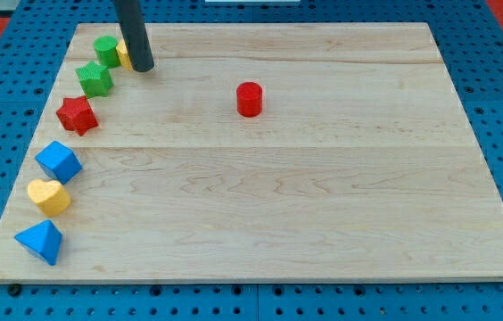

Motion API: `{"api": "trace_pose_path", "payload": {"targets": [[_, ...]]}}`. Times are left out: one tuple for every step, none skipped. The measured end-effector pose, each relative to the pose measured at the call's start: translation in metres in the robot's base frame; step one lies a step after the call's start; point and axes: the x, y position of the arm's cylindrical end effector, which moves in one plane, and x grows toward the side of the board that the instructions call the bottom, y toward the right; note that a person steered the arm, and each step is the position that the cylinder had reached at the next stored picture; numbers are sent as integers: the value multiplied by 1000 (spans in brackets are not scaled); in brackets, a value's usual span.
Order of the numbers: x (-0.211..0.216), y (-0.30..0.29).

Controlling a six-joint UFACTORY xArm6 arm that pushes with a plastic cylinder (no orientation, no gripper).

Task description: Place the yellow hexagon above the green star

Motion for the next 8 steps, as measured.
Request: {"api": "trace_pose_path", "payload": {"targets": [[-9,0],[-22,0],[-39,0],[-55,0],[-68,-5],[-74,-11],[-78,-13],[-78,-16]]}}
